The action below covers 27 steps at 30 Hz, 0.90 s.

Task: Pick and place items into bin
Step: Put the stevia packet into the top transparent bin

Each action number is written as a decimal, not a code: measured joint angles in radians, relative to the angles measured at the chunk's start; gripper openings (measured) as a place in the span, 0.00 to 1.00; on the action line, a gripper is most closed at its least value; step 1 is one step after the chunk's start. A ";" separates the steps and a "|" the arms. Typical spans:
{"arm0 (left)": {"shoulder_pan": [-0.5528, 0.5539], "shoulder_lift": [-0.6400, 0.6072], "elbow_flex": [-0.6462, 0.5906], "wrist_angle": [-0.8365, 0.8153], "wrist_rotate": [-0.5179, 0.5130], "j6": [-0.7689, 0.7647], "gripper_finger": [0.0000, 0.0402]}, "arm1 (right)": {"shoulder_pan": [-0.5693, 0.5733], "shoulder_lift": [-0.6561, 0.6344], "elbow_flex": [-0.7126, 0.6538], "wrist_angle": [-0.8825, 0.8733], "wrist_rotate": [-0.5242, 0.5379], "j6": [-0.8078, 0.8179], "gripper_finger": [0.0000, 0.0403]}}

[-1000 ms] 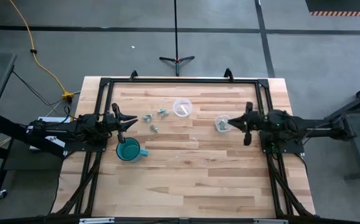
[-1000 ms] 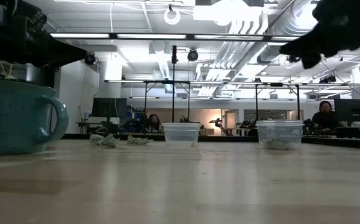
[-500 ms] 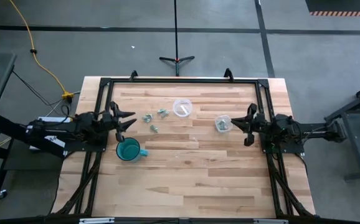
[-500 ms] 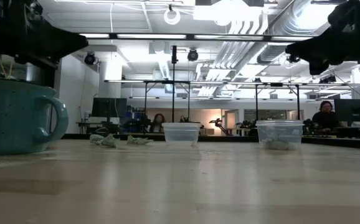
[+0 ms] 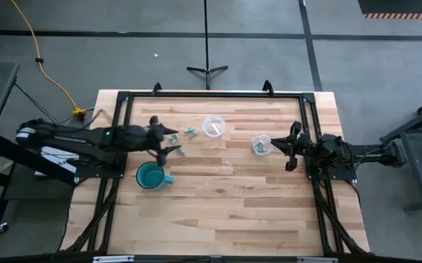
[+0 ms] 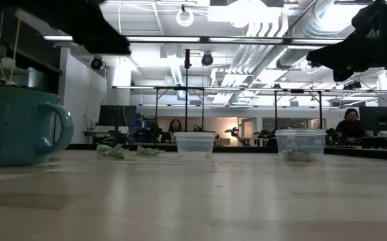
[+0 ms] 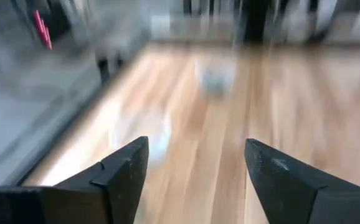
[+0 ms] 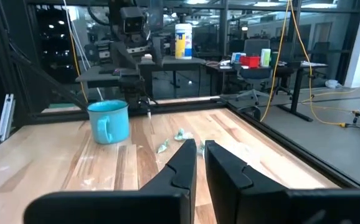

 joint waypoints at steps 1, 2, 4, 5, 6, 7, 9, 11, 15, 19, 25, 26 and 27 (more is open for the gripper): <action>0.000 0.061 0.064 -0.120 -0.011 -0.019 0.73 | 0.000 0.000 0.000 -0.005 0.000 0.000 0.06; 0.000 0.119 0.119 -0.236 -0.030 -0.040 0.72 | 0.000 0.000 0.000 -0.008 0.000 0.000 0.06; 0.000 0.229 0.212 -0.421 -0.075 -0.091 0.70 | 0.000 0.000 0.000 -0.018 0.000 -0.001 0.06; 0.000 0.276 0.250 -0.491 -0.094 -0.115 0.69 | 0.000 0.000 0.000 -0.023 0.000 -0.005 0.06; 0.000 0.317 0.281 -0.543 -0.111 -0.133 0.68 | 0.000 0.000 0.000 -0.025 0.000 -0.015 0.06; 0.001 0.356 0.306 -0.588 -0.123 -0.141 0.67 | 0.000 0.000 0.000 -0.028 0.000 -0.022 0.06; 0.001 0.423 0.342 -0.653 -0.132 -0.138 0.66 | 0.000 0.000 0.000 -0.043 0.000 -0.022 0.07; 0.020 0.473 0.366 -0.695 -0.129 -0.122 0.65 | 0.000 0.000 0.000 -0.052 0.001 -0.019 0.07; 0.123 0.528 0.381 -0.699 -0.073 -0.079 0.65 | 0.000 0.000 0.000 -0.055 0.001 -0.022 0.06; 0.245 0.557 0.381 -0.674 0.076 -0.031 0.65 | 0.000 0.000 0.000 -0.077 0.001 -0.022 0.06; 0.299 0.570 0.372 -0.583 0.321 0.024 0.65 | 0.000 0.001 0.000 -0.091 0.006 -0.019 0.07; 0.283 0.571 0.363 -0.545 0.311 0.055 0.65 | 0.000 0.001 0.000 -0.092 0.006 -0.019 0.06; 0.264 0.579 0.354 -0.507 0.292 0.081 0.65 | 0.000 0.001 0.000 -0.091 0.006 -0.019 0.06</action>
